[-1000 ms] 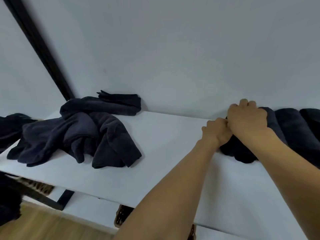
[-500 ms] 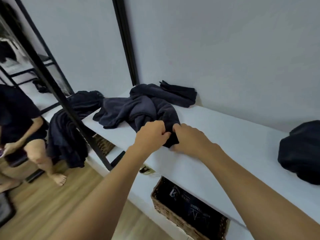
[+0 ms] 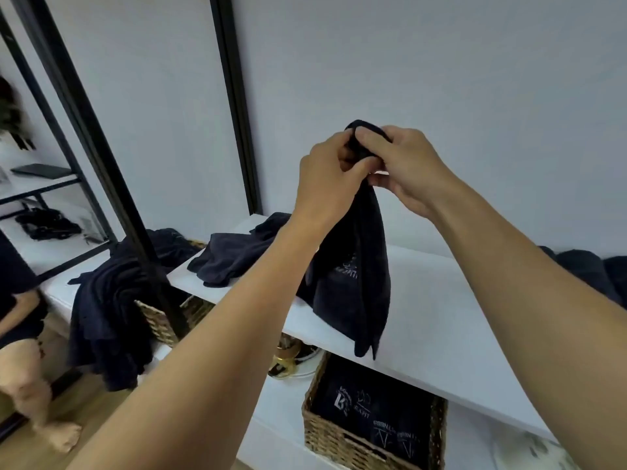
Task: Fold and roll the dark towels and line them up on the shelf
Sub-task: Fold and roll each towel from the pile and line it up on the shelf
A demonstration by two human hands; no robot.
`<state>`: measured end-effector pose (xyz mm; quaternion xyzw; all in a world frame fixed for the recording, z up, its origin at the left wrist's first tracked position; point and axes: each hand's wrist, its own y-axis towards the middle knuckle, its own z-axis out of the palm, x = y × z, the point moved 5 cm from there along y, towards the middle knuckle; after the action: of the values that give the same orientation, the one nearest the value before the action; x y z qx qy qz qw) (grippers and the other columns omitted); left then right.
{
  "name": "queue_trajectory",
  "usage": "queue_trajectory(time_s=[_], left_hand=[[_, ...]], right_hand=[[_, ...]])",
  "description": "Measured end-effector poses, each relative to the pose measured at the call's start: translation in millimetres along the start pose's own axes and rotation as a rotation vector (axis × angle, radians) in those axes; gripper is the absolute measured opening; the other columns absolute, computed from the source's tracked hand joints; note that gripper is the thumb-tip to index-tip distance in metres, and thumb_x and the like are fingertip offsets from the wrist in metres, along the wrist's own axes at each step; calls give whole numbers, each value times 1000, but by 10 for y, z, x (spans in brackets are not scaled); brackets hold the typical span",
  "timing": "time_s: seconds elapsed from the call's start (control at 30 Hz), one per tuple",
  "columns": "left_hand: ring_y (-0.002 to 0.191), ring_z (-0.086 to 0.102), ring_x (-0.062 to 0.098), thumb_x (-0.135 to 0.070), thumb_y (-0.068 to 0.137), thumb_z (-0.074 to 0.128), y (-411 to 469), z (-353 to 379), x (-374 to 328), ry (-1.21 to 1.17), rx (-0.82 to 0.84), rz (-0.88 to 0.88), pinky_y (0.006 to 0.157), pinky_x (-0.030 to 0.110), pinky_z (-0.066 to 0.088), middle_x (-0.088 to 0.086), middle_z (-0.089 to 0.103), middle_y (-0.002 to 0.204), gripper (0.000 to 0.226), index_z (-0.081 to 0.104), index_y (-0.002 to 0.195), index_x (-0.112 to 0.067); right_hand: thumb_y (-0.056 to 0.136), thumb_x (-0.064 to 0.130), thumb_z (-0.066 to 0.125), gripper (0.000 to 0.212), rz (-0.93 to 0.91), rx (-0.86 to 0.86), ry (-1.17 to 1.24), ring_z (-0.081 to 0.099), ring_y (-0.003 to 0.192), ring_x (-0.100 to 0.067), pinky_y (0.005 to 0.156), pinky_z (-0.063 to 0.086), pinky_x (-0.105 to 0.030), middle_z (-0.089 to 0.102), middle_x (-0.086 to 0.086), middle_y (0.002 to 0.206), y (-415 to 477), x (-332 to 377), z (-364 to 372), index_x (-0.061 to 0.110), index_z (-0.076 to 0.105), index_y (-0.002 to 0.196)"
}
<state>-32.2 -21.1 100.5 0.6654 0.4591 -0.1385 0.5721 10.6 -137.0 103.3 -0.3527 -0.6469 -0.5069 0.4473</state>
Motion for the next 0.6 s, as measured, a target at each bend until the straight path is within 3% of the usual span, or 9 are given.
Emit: queue_trajectory(time_s=[0.17,0.3,0.4,0.47,0.53,0.6], left_hand=[[79,72,18,-16,84,69,35,-222,-417,-117,86,60,79,39,59,2,75,83,25,71,108,-16],[80,72,10,-20,83,74,-107,-206,-484,-238,101,4,82,36,59,-2,76,80,28,70,110,-14],[73,70,4,-22,80,75,-211,-116,-640,-192,122,42,75,22,57,-6,73,72,21,71,101,-19],[72,70,10,-21,79,76,-231,-38,-704,-248,203,-12,71,26,58,0,72,73,11,72,88,-17],[68,66,19,-21,81,76,-251,48,-745,-363,353,-106,67,32,58,12,70,75,14,70,80,-8],[63,61,18,-17,84,73,-288,132,-763,-429,486,-166,62,28,56,12,65,73,13,68,80,-6]], right_hand=[[92,15,65,25,-29,-14,63,71,98,-22,87,56,-32,74,-10,108,-347,474,-47,7,67,115],[90,11,64,10,19,-137,93,61,68,-10,66,52,-24,70,-1,77,-634,603,-136,11,73,95],[90,12,66,9,29,-242,101,54,62,-10,63,50,-24,65,0,72,-819,684,-241,12,73,83],[89,14,68,8,30,-288,92,52,60,-9,62,51,-24,64,0,72,-920,743,-338,11,73,85],[89,16,70,7,31,-318,79,55,66,-12,71,56,-29,67,-2,76,-995,793,-436,11,74,90],[87,16,72,7,36,-342,48,55,71,-15,74,56,-31,68,-3,79,-1042,827,-525,11,75,92]])
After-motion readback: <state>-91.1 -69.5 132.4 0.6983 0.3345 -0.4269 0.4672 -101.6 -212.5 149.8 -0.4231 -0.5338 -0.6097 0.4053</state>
